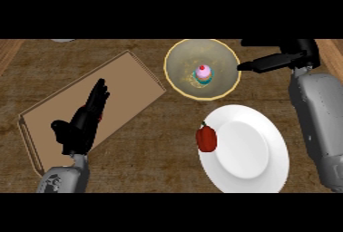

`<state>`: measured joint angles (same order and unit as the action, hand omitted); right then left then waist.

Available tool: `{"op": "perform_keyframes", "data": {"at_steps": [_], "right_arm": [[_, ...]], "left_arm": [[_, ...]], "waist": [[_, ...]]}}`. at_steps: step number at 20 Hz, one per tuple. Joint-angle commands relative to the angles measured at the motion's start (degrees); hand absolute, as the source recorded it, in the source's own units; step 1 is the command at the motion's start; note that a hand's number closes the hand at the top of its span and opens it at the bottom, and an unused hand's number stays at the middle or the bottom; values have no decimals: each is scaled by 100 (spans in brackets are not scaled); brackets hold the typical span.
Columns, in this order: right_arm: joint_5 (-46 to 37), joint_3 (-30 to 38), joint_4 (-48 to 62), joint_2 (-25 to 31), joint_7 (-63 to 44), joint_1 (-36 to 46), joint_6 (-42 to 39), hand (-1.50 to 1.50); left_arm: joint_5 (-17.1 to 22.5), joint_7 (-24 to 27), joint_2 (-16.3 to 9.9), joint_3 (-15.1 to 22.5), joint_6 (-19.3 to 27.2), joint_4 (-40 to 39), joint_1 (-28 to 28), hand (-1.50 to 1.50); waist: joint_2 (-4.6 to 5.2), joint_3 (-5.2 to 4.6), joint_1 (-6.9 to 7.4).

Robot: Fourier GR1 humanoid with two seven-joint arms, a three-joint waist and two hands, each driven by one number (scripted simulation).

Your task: Pick the cupcake from the plate and place it in the bowl

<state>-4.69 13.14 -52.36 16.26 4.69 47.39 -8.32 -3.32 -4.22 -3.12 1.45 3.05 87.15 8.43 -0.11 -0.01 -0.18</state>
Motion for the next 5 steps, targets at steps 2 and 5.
{"op": "perform_keyframes", "data": {"at_steps": [2, 5], "right_arm": [[328, 126, -318, 383, 172, -596, -641, -150], [338, -40, -802, 114, -95, -776, -391, -150]], "left_arm": [[70, -123, 18, 56, -107, 233, -127, 0], [-65, -137, 64, 55, 6, 126, 33, 0]], "waist": [[5, 2, 25], [9, 0, 27]]}}
